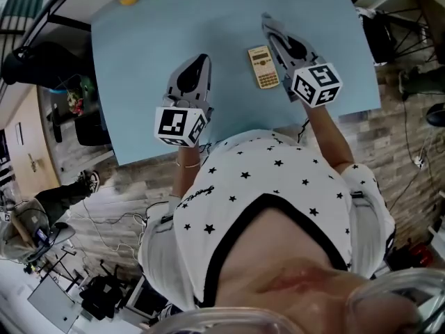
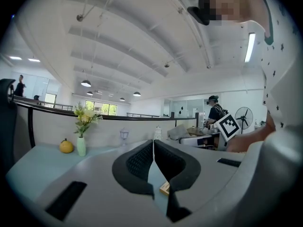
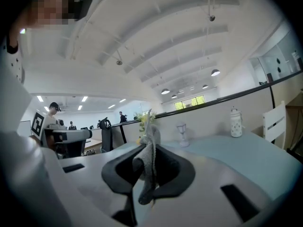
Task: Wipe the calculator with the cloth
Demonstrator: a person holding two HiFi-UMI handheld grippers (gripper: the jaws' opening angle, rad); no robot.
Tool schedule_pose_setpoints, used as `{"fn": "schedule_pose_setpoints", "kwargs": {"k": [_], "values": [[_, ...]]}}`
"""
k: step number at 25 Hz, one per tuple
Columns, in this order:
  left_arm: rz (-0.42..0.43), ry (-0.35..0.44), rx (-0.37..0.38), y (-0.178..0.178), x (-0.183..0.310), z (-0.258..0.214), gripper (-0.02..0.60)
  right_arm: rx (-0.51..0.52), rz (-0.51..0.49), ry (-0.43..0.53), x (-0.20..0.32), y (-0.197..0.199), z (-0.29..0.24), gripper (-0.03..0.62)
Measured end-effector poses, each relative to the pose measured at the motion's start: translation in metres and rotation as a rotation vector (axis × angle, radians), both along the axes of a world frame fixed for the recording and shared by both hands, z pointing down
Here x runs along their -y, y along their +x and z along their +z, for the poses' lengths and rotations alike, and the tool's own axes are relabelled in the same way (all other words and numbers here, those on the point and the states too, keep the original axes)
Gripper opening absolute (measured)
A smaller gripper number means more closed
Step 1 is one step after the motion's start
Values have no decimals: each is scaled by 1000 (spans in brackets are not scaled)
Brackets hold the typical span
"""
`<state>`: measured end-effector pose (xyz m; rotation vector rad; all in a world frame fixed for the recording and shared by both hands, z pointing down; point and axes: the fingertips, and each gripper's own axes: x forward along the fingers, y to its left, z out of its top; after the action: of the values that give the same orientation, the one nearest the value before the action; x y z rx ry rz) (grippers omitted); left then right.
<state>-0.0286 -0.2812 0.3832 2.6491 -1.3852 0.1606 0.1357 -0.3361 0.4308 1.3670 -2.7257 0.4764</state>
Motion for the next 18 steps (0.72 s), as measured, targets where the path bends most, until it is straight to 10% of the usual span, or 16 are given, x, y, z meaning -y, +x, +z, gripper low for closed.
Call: {"fn": "schedule_pose_setpoints", "kwargs": {"k": [18], "values": [[-23,-2,3,-5,6,0,32,17,-61,26,2,-19,-9,43]]}}
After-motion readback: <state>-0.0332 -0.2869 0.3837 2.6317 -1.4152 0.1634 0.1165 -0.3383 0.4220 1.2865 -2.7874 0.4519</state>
